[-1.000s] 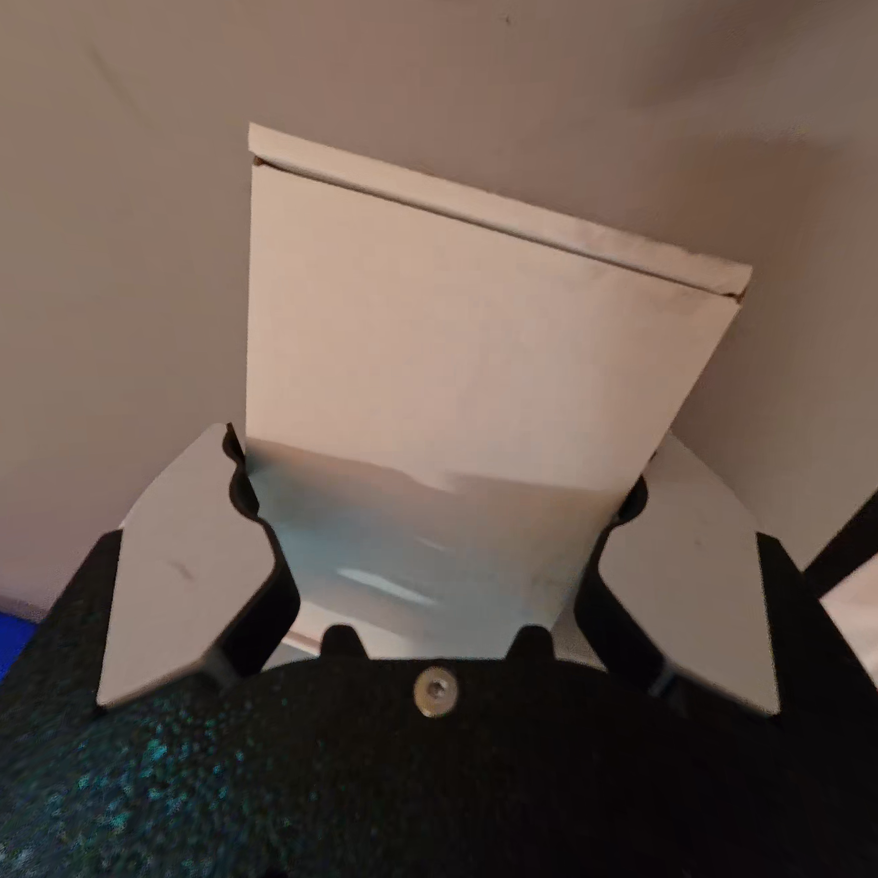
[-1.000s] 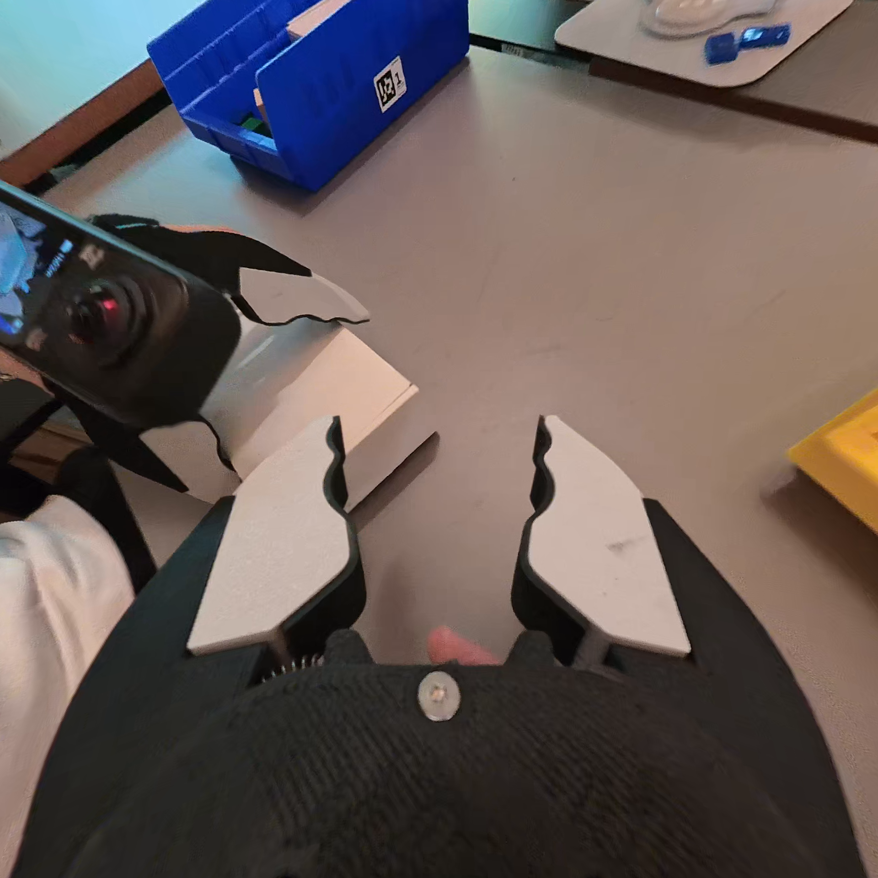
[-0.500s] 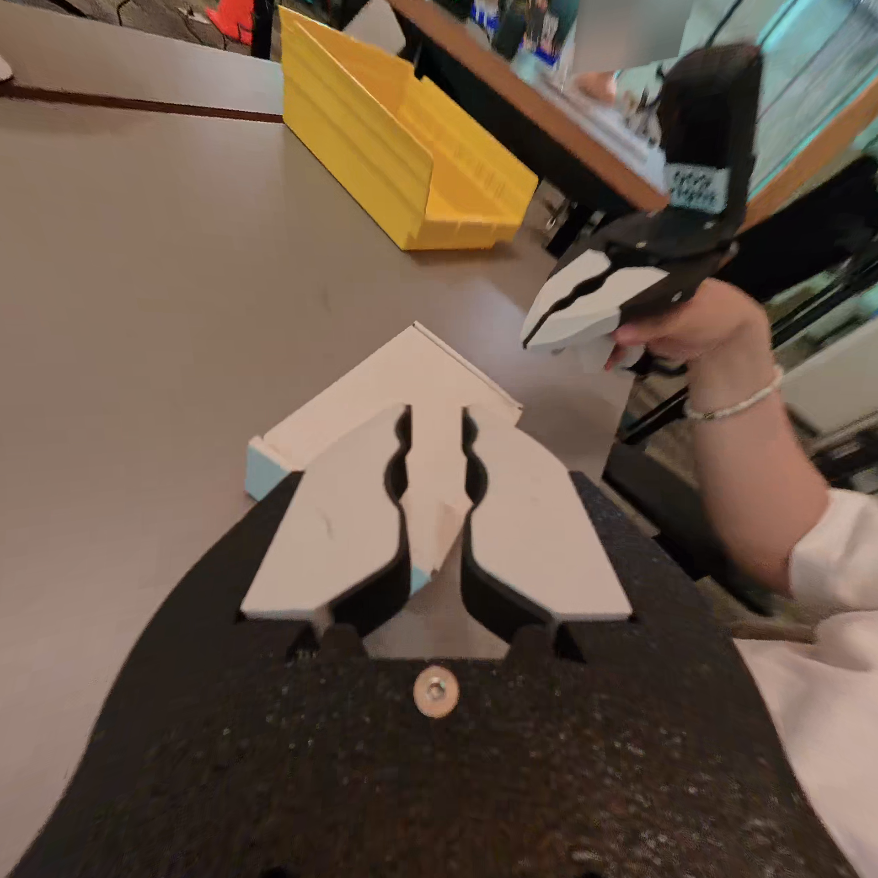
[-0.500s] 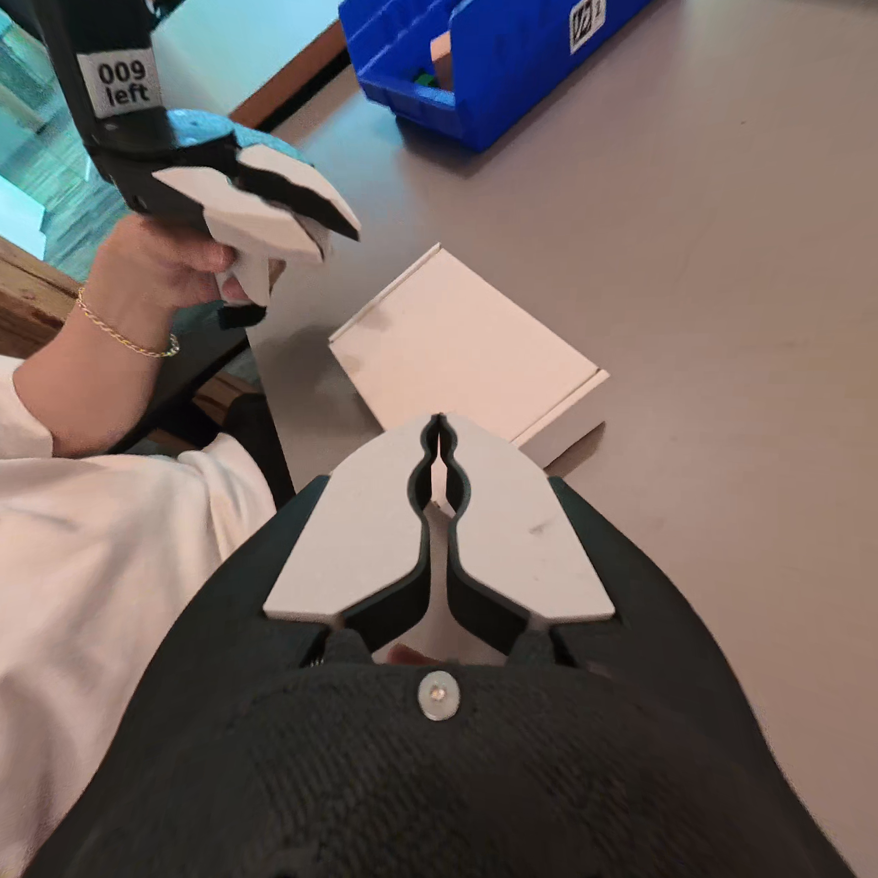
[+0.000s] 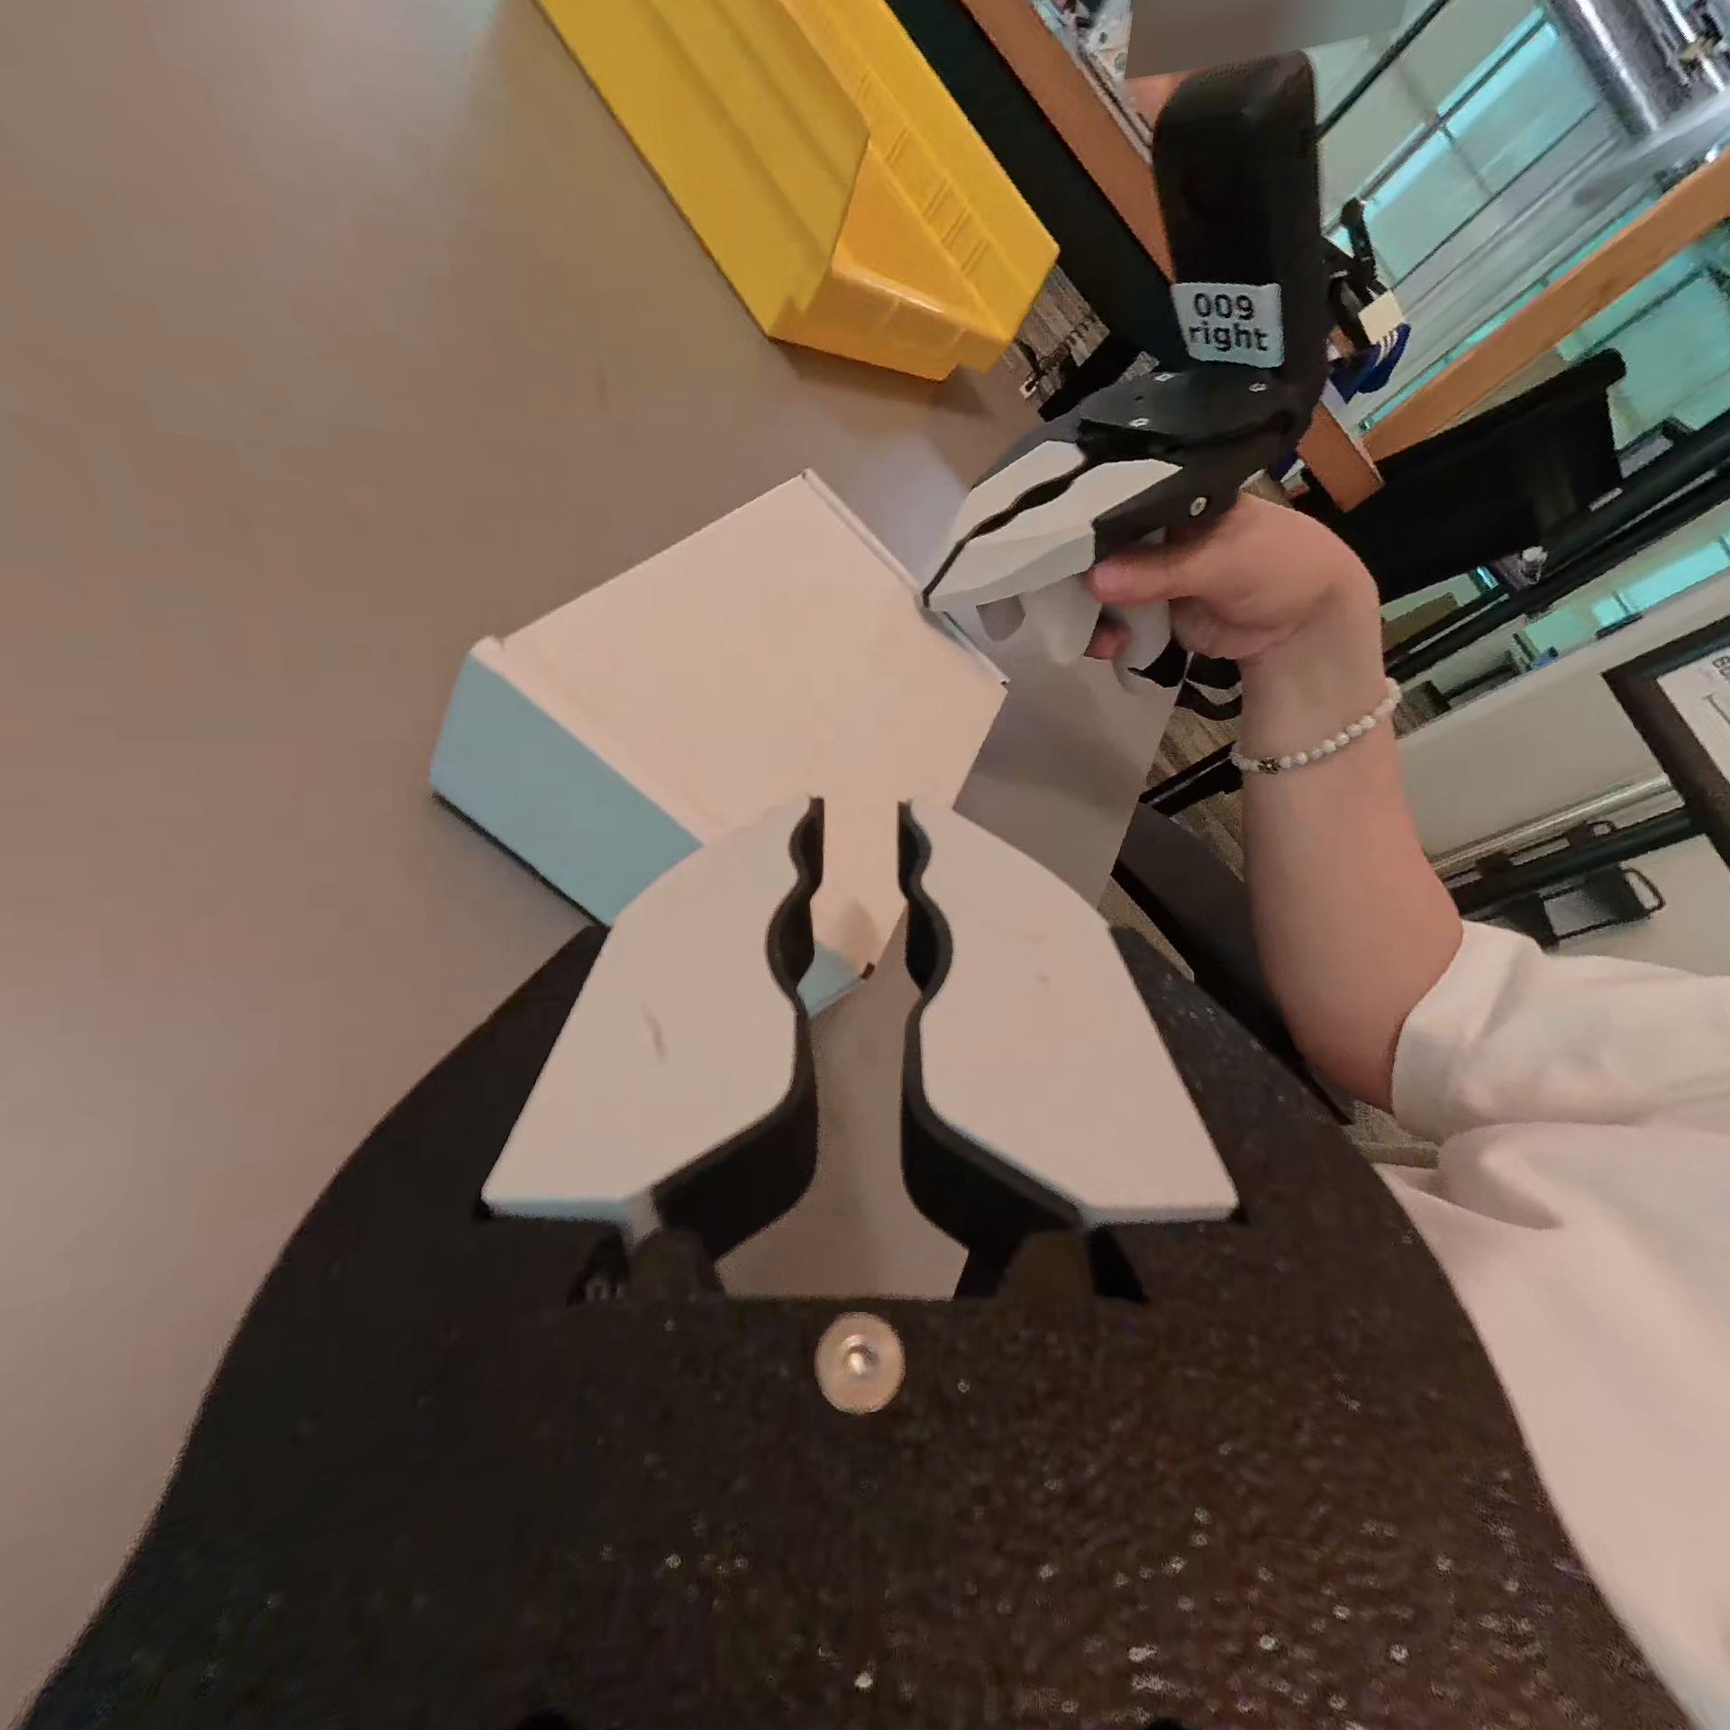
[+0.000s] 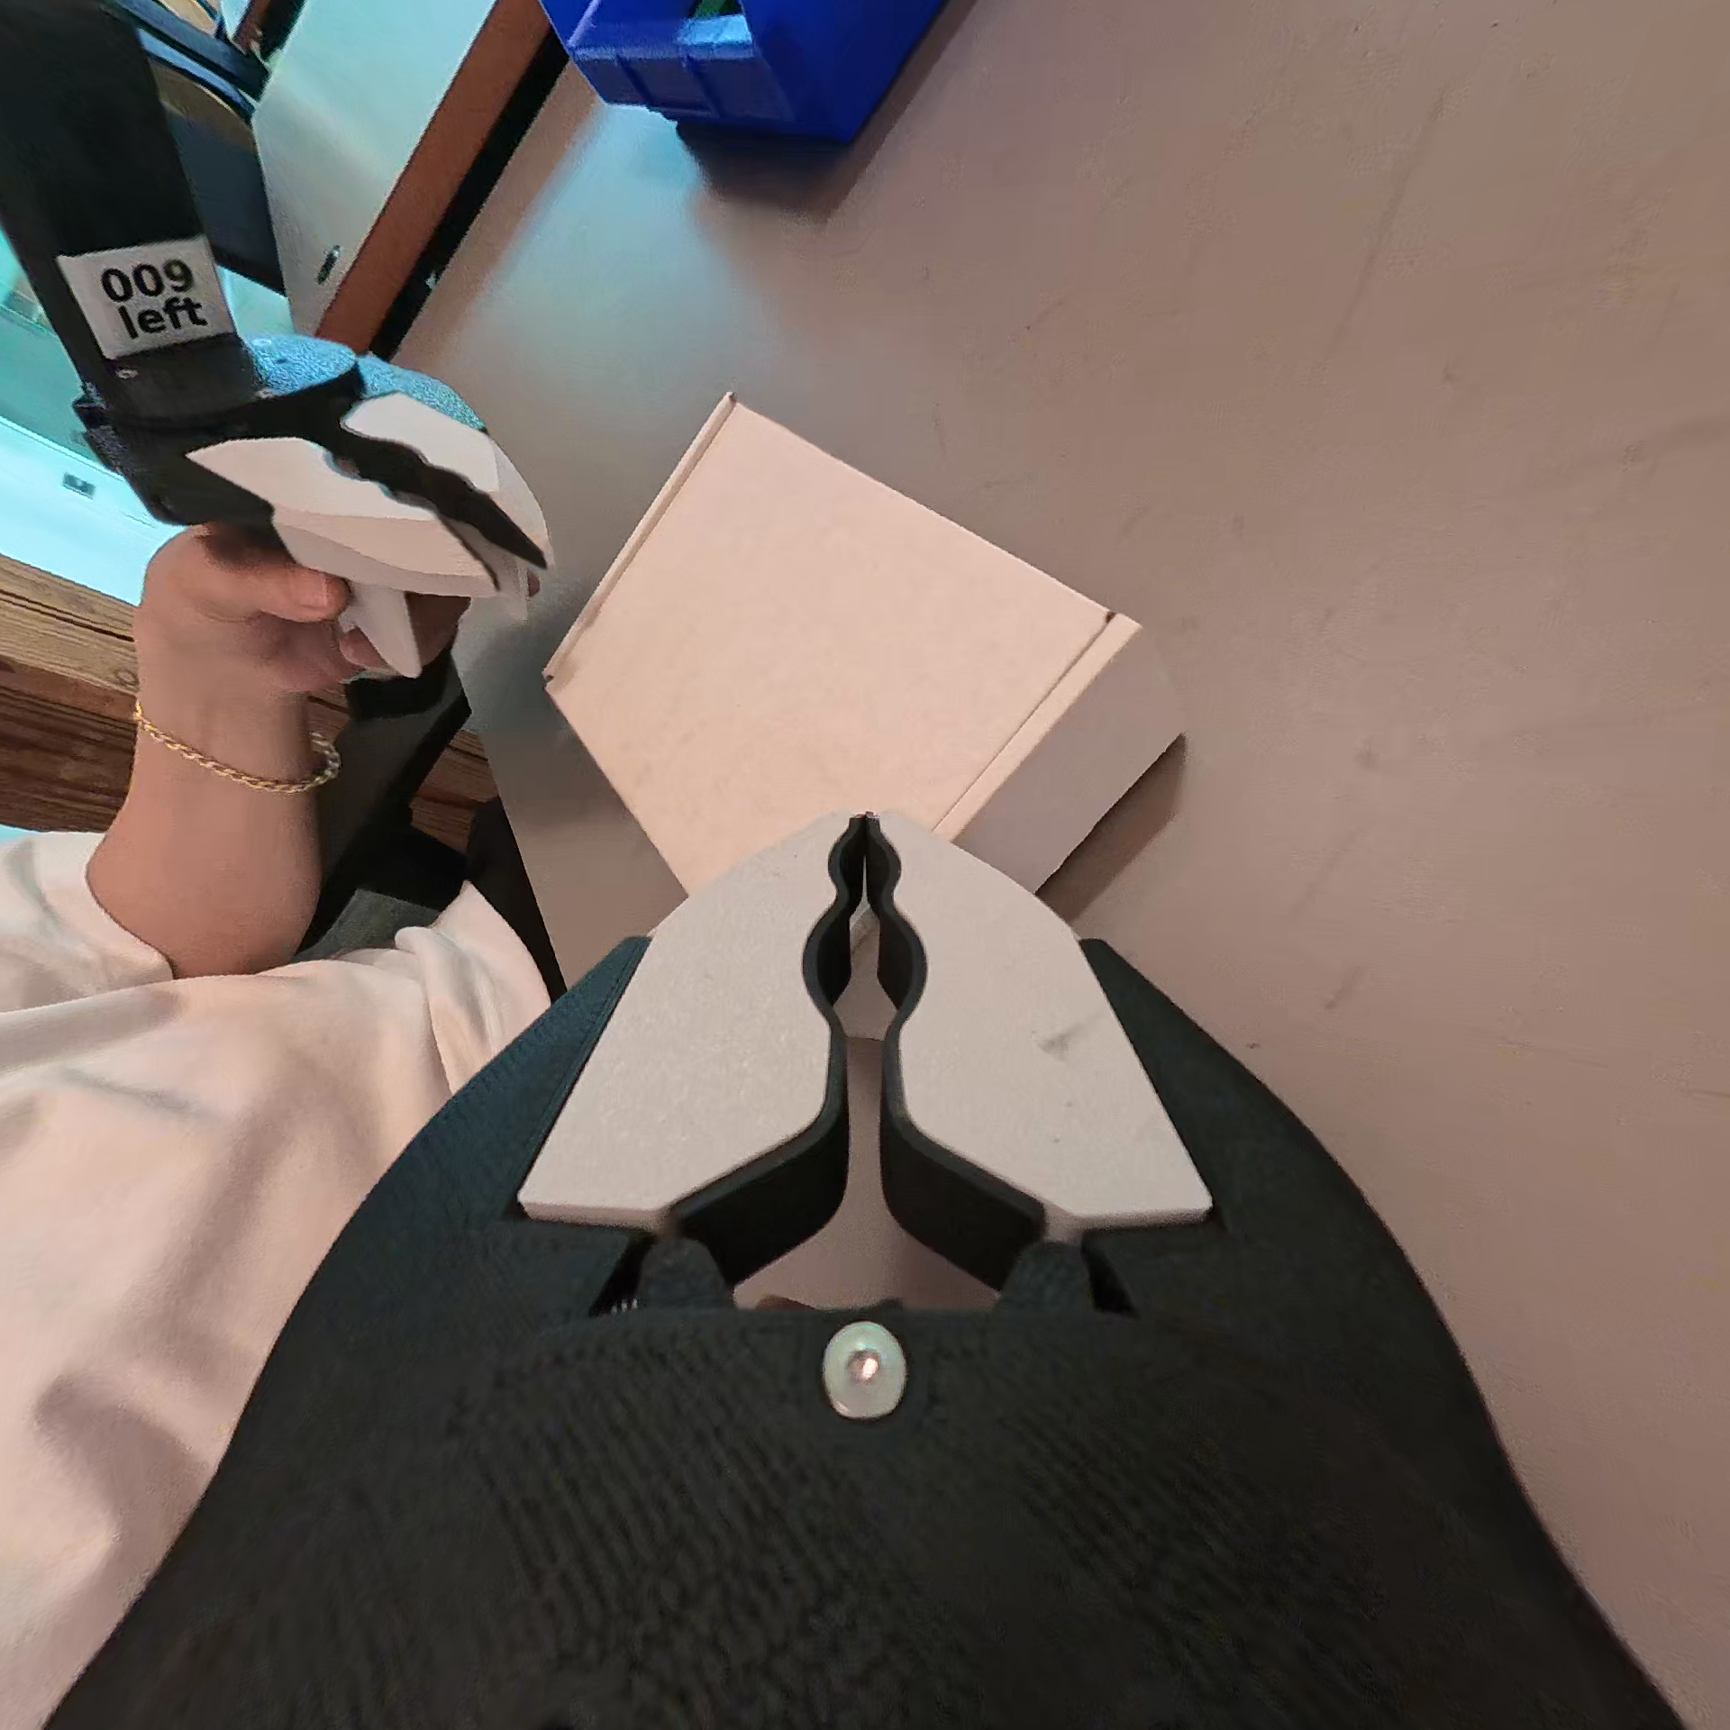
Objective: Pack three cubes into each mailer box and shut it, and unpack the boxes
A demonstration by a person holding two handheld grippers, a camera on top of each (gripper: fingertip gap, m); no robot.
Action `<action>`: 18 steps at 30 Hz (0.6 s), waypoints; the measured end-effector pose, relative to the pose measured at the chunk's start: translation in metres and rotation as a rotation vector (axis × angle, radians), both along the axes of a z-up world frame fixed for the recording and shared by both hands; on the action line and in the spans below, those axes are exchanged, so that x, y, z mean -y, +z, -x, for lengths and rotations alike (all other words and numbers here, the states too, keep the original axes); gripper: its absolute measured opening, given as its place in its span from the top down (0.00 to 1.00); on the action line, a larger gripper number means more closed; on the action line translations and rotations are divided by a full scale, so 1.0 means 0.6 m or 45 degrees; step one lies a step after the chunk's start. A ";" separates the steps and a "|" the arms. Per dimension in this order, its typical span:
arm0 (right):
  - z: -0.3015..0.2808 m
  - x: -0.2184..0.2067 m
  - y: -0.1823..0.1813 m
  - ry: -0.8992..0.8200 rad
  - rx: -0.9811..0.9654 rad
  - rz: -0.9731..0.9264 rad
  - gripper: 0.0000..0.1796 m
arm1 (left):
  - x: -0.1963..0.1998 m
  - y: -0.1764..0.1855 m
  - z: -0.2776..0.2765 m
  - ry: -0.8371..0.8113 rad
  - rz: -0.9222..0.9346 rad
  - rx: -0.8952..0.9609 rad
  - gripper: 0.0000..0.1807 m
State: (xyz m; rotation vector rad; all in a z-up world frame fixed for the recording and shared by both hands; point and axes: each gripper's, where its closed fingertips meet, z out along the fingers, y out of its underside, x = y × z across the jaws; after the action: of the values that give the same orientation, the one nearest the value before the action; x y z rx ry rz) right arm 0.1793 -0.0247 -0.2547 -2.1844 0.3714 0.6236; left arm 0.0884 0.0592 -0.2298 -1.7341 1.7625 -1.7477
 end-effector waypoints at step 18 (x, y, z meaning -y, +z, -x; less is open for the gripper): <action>-0.016 0.005 0.001 -0.025 -0.055 -0.081 1.00 | -0.003 0.037 -0.009 0.104 -0.092 0.142 0.80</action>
State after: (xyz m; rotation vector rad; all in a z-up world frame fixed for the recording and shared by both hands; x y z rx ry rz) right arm 0.1891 -0.0276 -0.2543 -2.1074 0.3902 0.6636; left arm 0.0938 0.0609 -0.2077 -1.6228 1.6645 -1.6910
